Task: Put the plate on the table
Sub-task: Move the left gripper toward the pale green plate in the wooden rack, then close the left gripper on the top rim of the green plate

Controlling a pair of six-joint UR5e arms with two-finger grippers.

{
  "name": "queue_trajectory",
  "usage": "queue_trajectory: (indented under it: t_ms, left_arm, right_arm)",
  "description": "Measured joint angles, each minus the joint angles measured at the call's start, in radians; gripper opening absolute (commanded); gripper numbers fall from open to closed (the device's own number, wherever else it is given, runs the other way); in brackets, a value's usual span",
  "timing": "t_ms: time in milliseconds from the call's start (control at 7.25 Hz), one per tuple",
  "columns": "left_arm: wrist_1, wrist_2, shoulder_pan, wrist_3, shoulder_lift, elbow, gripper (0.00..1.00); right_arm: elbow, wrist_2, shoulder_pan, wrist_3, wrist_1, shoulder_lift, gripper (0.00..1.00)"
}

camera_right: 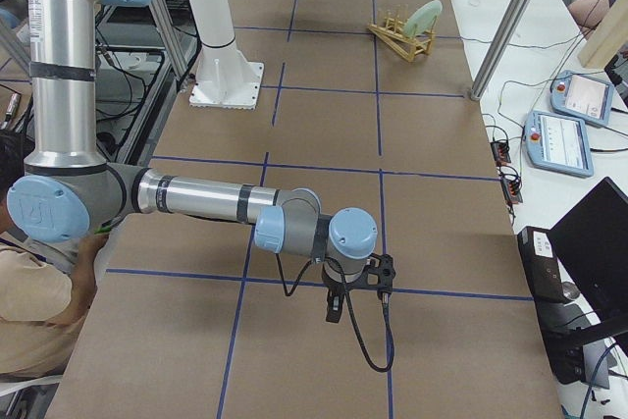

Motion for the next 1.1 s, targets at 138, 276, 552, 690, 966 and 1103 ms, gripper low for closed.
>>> queue_trajectory:
  t_ms: [138, 276, 552, 690, 966, 1103]
  left_arm:
    - [-0.155, -0.016, 0.048, -0.243, -0.031, 0.025, 1.00]
    - [-0.309, -0.018, 0.108, -0.530, -0.097, 0.067, 1.00]
    - [-0.540, 0.060, 0.238, -1.030, -0.263, 0.138, 1.00]
    - [-0.640, 0.127, 0.289, -1.213, -0.327, 0.172, 1.00]
    - [-0.866, 0.279, 0.361, -1.554, -0.438, 0.269, 1.00]
    - [-0.931, 0.362, 0.395, -1.692, -0.496, 0.309, 1.00]
  right_arm:
    - [0.000, 0.000, 0.000, 0.000, 0.000, 0.000, 1.00]
    - [0.000, 0.000, 0.000, 0.000, 0.000, 0.000, 1.00]
    - [0.000, 0.000, 0.000, 0.000, 0.000, 0.000, 1.00]
    - [0.000, 0.000, 0.000, 0.000, 0.000, 0.000, 1.00]
    - [0.001, 0.000, 0.000, 0.000, 0.000, 0.000, 1.00]
    - [0.001, 0.000, 0.000, 0.000, 0.000, 0.000, 1.00]
